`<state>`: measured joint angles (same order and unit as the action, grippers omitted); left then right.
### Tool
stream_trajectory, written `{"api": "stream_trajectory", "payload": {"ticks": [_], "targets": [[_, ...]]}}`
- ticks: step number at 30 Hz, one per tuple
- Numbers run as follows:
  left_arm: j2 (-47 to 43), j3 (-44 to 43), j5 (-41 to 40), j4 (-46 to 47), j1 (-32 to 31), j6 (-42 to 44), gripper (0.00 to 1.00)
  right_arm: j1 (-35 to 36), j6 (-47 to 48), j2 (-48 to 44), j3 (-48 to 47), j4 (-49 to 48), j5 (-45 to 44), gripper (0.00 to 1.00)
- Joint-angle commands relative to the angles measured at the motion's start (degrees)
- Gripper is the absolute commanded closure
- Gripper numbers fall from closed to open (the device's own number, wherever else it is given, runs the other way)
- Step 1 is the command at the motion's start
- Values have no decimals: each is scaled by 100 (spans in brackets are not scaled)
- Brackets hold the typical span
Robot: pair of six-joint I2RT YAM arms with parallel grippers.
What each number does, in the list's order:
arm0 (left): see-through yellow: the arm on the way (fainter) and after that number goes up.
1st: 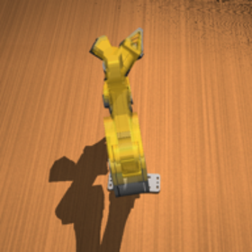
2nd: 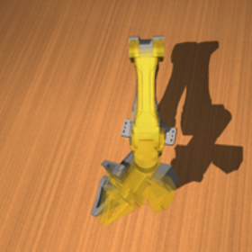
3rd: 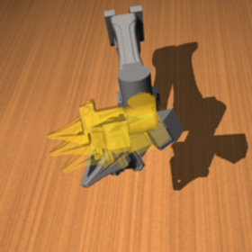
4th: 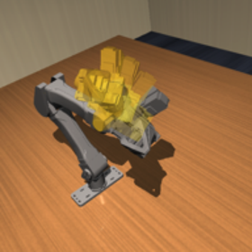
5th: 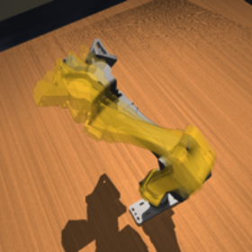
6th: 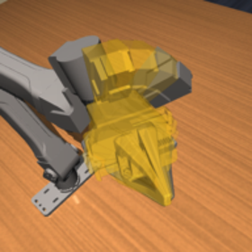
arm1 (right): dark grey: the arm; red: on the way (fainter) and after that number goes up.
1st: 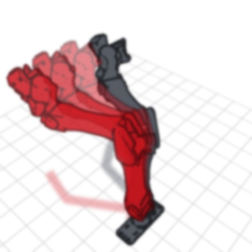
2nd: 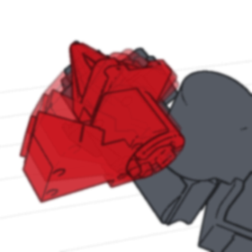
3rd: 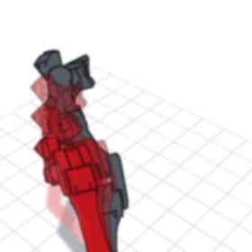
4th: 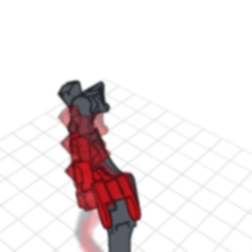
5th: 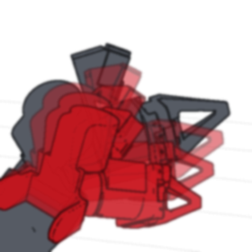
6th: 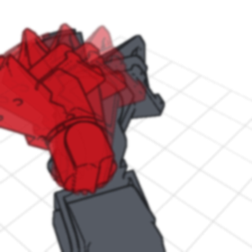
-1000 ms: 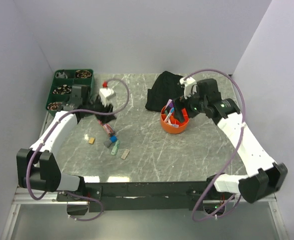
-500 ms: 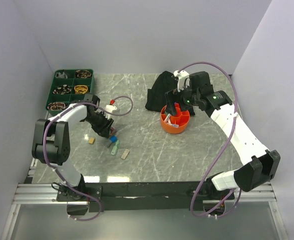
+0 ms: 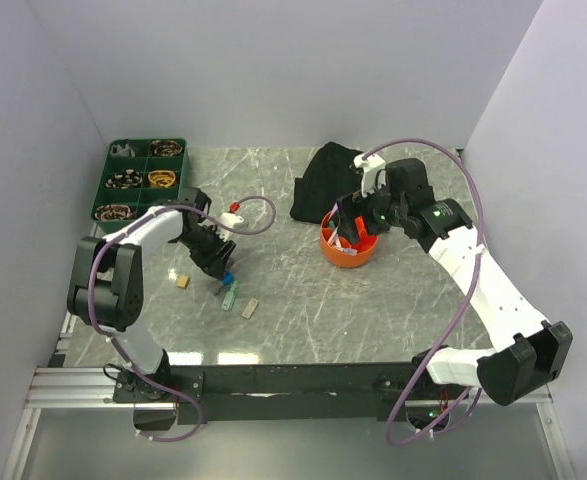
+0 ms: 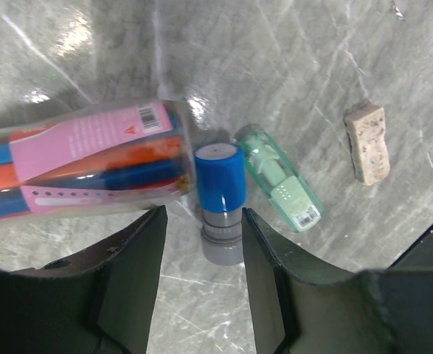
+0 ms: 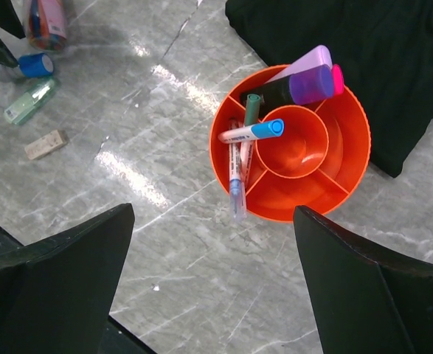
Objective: Sort the stationery into containers
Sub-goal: Pick up the stationery from the center of the board.
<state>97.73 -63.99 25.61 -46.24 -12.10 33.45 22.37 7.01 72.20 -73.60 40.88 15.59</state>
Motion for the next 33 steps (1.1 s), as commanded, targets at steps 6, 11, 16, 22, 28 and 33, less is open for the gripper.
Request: {"api": "stream_trajectory", "payload": {"ticks": [6,11,16,22,28,33], "targets": [[-149,105,-12,-140,-170,-76,48,22,143,-207,83,-247,-162,2],[-62,246,-64,-26,-205,-163,48,22,152,-242,109,-248,-180,2],[114,334,-187,9,-267,-225,48,22,170,-312,215,-274,-188,2],[237,361,-240,97,-311,-295,48,4,170,-418,338,-327,-215,2],[169,-69,58,-376,-346,-339,82,-31,187,-620,443,-335,-302,2],[-193,-1842,795,-1701,-530,-94,94,-311,12,-883,627,-449,-364,2]]}}
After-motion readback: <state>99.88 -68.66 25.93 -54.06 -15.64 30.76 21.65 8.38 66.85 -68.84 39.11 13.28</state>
